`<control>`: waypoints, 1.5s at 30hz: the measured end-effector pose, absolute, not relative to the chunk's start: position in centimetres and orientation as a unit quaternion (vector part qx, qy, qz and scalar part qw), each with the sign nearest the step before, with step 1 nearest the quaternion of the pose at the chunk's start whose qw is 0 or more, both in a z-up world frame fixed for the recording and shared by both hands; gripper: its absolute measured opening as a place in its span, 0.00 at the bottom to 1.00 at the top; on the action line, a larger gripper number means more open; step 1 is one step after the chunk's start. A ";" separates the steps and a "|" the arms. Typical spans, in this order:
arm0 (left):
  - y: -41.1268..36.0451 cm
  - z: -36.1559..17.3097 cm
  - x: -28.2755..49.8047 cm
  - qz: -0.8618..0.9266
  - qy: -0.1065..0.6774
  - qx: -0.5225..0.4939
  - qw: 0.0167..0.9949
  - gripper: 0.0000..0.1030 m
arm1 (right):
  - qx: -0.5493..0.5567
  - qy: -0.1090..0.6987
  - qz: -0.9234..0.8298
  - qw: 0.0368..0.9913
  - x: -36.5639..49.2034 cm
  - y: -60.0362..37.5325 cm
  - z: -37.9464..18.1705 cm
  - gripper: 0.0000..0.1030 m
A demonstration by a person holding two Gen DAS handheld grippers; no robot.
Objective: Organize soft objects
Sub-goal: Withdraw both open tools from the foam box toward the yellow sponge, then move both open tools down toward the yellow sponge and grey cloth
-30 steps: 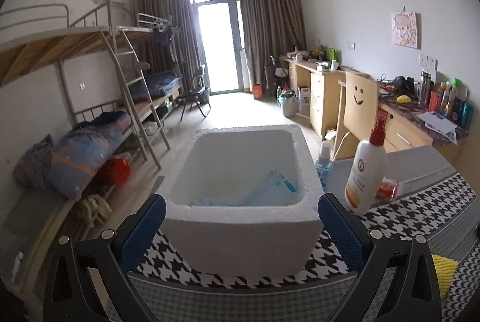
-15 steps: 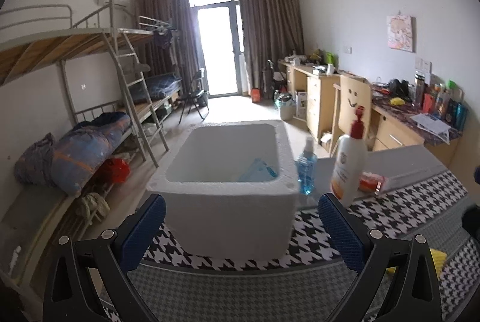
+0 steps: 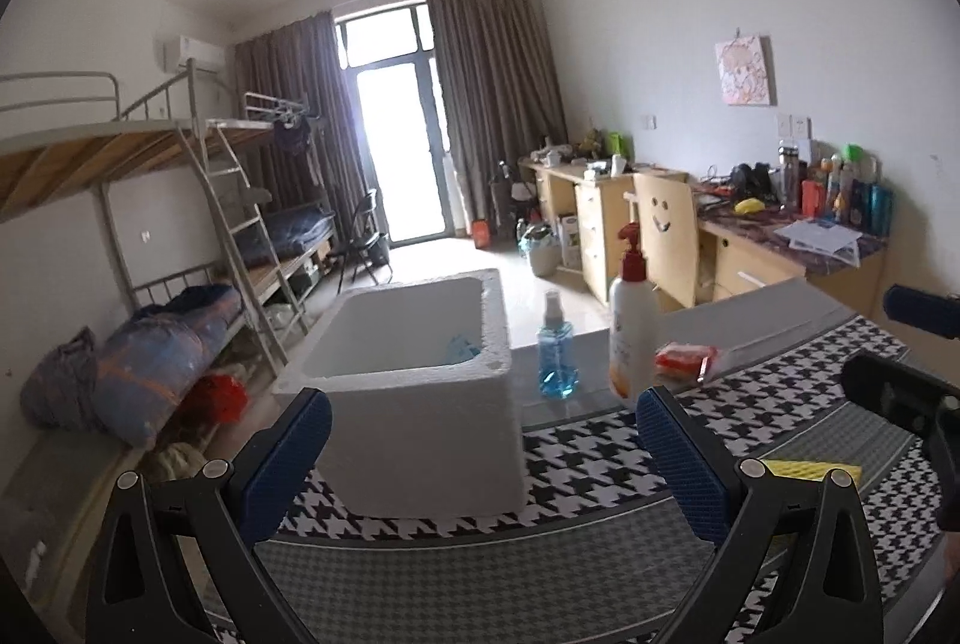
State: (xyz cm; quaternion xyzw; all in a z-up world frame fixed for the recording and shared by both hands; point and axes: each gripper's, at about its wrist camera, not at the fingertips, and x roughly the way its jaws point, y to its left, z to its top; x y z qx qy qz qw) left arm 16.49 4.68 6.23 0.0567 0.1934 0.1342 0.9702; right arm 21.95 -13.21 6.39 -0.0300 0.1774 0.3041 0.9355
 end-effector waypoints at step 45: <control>1.7 4.2 13.6 0.070 0.194 -0.020 0.978 0.99 | -0.002 0.169 0.277 0.946 19.3 -16.9 4.8 0.87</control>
